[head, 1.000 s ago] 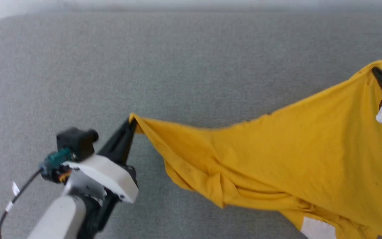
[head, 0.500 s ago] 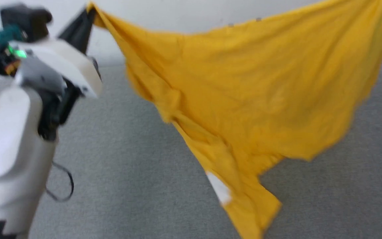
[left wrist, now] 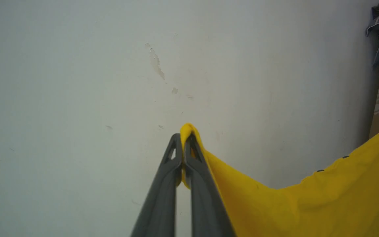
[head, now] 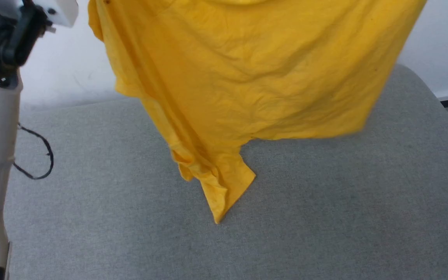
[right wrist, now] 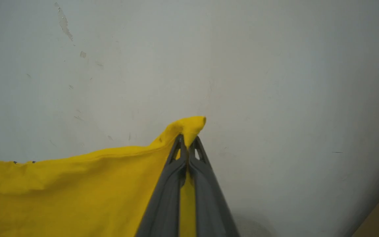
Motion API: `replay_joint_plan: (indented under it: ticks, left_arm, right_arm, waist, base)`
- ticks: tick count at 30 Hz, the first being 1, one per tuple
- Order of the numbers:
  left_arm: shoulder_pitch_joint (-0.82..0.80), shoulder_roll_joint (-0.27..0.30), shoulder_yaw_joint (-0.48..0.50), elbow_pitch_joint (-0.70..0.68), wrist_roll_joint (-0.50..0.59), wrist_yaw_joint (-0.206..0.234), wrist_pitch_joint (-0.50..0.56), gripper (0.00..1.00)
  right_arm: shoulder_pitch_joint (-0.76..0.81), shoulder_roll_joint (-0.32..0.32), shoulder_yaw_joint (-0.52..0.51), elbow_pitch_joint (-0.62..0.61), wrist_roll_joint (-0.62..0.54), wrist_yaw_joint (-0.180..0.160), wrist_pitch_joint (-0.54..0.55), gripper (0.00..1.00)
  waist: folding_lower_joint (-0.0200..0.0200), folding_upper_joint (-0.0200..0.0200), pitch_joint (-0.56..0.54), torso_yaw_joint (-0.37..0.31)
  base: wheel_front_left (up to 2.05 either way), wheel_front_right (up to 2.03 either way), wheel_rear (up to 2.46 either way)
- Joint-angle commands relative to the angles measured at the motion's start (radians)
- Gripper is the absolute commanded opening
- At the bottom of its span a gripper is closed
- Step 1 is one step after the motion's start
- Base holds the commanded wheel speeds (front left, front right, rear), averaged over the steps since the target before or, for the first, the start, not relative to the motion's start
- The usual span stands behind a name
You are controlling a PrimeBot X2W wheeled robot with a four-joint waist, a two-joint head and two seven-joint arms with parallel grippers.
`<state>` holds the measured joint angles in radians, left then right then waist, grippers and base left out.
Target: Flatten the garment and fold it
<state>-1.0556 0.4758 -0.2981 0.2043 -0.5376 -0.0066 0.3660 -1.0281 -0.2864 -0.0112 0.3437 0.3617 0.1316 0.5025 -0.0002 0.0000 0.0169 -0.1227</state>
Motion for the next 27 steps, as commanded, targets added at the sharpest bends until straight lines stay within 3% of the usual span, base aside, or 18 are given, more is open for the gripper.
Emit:
replay_joint_plan:
  ticks: [1,7,11,21,27]
  left_arm:
    - [-0.017,0.002,0.007,-0.007,-0.013,0.004,0.015,0.00]
    - [-0.075,0.035,0.007,-0.031,0.005,0.041,0.104,0.00]
    - [-0.167,0.042,-0.002,-0.010,0.054,0.065,0.109,0.00]
    - [-0.523,-0.024,-0.021,0.131,0.193,0.104,-0.112,0.00]
    - [-0.629,-0.050,-0.041,0.206,0.218,0.075,-0.228,0.00]
  right_arm:
    - [-0.014,-0.005,0.007,-0.004,0.011,-0.001,0.012,0.00]
    - [-0.062,-0.033,0.025,-0.030,0.015,-0.001,0.062,0.00]
    - [-0.141,-0.023,0.026,-0.006,-0.016,-0.001,0.053,0.00]
    - [-0.437,0.021,0.029,0.147,-0.143,-0.001,-0.114,0.00]
    - [-0.523,0.015,0.048,0.238,-0.169,-0.001,-0.197,0.00]
  waist:
    - [0.0002,0.0000,0.008,0.001]
    - [0.0002,0.0000,0.079,-0.003]
    - [0.0002,0.0000,0.167,-0.010]
    - [0.0002,0.0000,0.406,-0.019]
    - [0.0002,0.0000,0.515,0.010]
  base:
    - [0.00,0.00,0.00]
    - [0.00,0.00,0.00]
    - [0.00,0.00,0.00]
    - [0.00,0.00,0.00]
    - [0.00,0.00,0.00]
